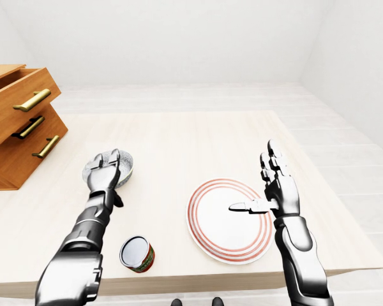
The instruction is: Put the bowl on the plate.
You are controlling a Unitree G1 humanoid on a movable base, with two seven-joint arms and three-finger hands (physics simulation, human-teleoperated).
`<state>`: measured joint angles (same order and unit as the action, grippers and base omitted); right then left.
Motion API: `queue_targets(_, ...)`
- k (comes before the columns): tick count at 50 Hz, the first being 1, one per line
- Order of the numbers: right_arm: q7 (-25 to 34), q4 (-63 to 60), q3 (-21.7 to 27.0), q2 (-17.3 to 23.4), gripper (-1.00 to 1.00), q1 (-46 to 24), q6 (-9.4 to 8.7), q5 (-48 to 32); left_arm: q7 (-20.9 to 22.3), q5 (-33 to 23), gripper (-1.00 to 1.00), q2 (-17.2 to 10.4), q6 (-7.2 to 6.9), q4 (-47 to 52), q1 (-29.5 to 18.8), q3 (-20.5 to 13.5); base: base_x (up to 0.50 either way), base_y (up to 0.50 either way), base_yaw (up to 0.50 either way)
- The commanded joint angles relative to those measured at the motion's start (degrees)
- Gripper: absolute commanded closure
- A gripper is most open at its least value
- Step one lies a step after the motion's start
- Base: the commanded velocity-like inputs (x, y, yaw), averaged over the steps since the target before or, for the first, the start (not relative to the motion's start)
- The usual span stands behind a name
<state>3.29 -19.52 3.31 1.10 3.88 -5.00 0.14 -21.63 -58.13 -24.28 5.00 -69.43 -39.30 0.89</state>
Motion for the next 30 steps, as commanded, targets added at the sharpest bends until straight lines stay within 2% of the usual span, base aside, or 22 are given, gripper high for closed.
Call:
queue_targets(1, 0.2, -0.1, 0.13, 0.08, -1.0, 0.0, 0.0, 0.1, 0.92, 0.48, -1.0, 0.79, 0.0, -0.99, -0.41, 0.31, 0.0, 0.0, 0.0)
queue_targets(4, 0.21, -0.17, 0.13, 0.05, -1.0, 0.17, 0.0, 0.07, 0.89, 0.51, -0.97, 0.88, 0.0, -1.23, -0.42, 0.43, 0.0, 0.0, 0.0)
queue_targets(7, 0.21, -0.3, 0.06, -0.02, -1.0, 0.47, 0.0, 0.02, 0.92, 0.42, -0.81, 0.94, 0.0, -1.31, -0.31, 0.63, 0.0, 0.0, 0.0)
queue_targets(12, 0.21, -0.27, 0.07, -0.05, -1.0, 0.8, 0.0, -0.06, 1.37, 0.61, -0.83, 0.97, 0.0, -1.43, -0.3, 0.61, 0.0, 0.0, 0.0)
queue_targets(15, 0.2, -0.43, 0.02, -0.12, -1.0, 0.85, 0.0, -0.04, 1.56, 0.48, -0.76, 0.92, 0.0, -1.53, -0.23, 0.7, 0.0, 0.0, 0.0)
queue_targets(23, 0.14, -0.48, -0.15, -0.32, -1.0, 1.67, 0.0, -0.06, 2.42, 0.59, -0.46, 1.16, 0.0, -1.42, 0.04, 0.73, 0.0, 0.0, 0.0)
queue_targets(25, 0.12, -0.58, -0.17, -0.35, -1.0, 1.87, 0.0, -0.05, 2.85, 0.81, -0.33, 1.21, 0.0, -1.47, 0.14, 0.6, 0.0, 0.0, 0.0)
queue_targets(30, 0.12, -1.17, -0.21, -0.38, -1.0, 2.24, 0.0, -0.02, 2.97, 0.68, -0.25, 1.0, 0.0, -1.34, 0.38, 0.73, 0.0, 0.0, 0.0)
